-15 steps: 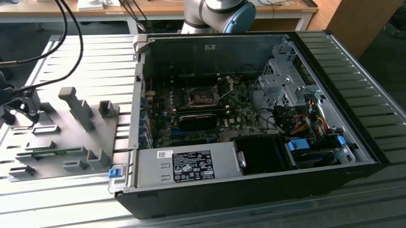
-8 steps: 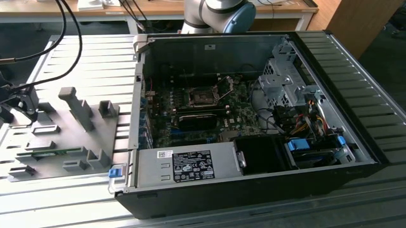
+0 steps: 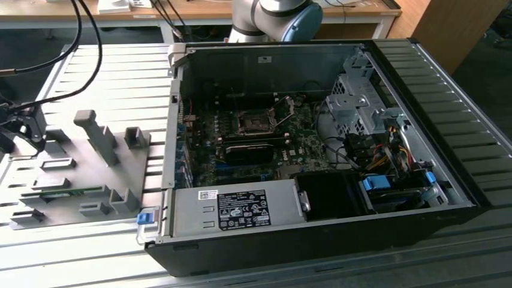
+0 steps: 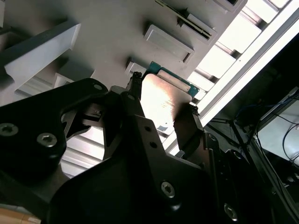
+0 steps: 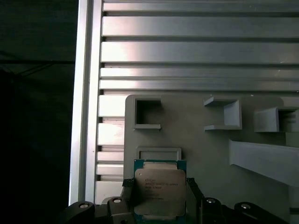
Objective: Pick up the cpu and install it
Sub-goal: 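Pick up the cpu and move it towards the insertion slot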
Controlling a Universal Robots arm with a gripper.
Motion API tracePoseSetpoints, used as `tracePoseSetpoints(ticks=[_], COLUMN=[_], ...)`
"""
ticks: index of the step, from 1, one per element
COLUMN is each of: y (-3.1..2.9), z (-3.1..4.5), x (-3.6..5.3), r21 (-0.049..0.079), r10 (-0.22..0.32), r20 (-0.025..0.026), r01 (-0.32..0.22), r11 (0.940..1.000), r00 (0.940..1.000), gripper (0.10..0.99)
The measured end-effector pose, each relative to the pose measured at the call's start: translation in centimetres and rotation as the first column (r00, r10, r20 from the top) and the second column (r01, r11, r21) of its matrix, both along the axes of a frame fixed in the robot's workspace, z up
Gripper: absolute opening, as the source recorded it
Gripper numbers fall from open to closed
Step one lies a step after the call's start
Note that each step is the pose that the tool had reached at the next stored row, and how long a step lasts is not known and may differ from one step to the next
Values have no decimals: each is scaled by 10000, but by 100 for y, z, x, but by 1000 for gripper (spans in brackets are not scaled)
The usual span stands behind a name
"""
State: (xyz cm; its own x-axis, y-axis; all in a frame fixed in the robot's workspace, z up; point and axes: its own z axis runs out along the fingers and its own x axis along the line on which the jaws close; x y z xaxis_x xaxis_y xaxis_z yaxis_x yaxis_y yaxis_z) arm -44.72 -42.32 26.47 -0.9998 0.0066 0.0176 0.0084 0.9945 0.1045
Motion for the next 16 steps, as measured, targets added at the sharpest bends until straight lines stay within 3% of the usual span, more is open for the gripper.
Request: tracePoseSetpoints(ticks=[16], y=[0], z=[190], x=[0], r21=[0], r10=[0], r20=[0], r01=[0], r11=[10000], r00=[10000], gripper=[529])
